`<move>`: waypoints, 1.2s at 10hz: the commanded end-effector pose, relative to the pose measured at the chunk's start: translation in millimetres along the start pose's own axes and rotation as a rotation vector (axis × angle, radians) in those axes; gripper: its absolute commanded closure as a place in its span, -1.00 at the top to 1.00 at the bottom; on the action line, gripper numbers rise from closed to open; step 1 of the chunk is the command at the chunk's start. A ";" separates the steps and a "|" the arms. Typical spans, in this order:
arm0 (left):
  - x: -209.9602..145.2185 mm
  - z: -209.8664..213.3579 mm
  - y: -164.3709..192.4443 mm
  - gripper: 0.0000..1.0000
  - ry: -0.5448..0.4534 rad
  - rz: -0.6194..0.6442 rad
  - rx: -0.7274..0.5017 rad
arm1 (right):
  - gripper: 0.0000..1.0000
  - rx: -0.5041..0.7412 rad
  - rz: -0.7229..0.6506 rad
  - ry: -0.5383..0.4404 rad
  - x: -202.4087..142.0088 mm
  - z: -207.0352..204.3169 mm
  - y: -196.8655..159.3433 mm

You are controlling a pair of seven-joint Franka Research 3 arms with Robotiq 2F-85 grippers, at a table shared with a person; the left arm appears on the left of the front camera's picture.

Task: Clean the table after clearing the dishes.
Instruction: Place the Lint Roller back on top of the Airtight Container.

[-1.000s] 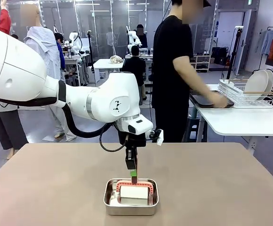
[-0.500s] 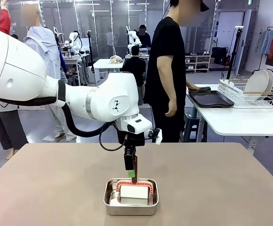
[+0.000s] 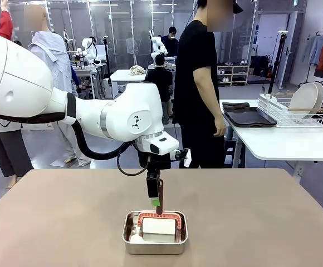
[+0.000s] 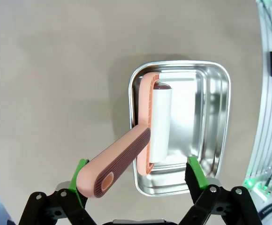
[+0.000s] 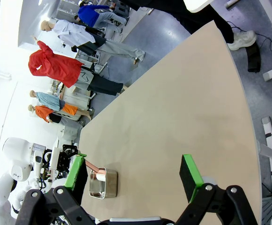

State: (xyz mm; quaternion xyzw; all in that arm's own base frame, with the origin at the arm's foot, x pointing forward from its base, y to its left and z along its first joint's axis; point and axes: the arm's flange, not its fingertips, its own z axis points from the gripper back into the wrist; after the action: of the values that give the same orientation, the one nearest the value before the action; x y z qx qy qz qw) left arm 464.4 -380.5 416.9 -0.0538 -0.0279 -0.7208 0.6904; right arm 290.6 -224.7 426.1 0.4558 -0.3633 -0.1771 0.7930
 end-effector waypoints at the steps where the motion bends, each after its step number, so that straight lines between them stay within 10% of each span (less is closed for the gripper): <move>1: 1.9 -2.0 -2.1 1.00 0.007 -0.018 -0.005 | 1.00 0.010 0.002 -0.005 -1.5 -0.2 1.0; 7: 3.2 -3.1 -2.2 1.00 0.001 -0.008 -0.006 | 1.00 0.010 0.002 -0.005 -1.5 -0.2 1.0; 9: -97.0 69.3 43.2 1.00 -0.327 0.361 -0.156 | 1.00 0.010 0.002 -0.005 -1.5 -0.2 1.0; 12: -263.2 124.3 9.1 1.00 -0.724 0.637 -0.268 | 1.00 0.010 0.002 -0.005 -1.5 -0.2 1.0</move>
State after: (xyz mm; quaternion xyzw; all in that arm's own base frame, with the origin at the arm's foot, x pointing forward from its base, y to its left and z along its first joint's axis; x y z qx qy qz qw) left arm 520.3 -153.1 520.6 -0.3243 -0.1136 -0.4800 0.8072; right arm 290.5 -225.1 425.9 0.4558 -0.3633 -0.1777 0.7929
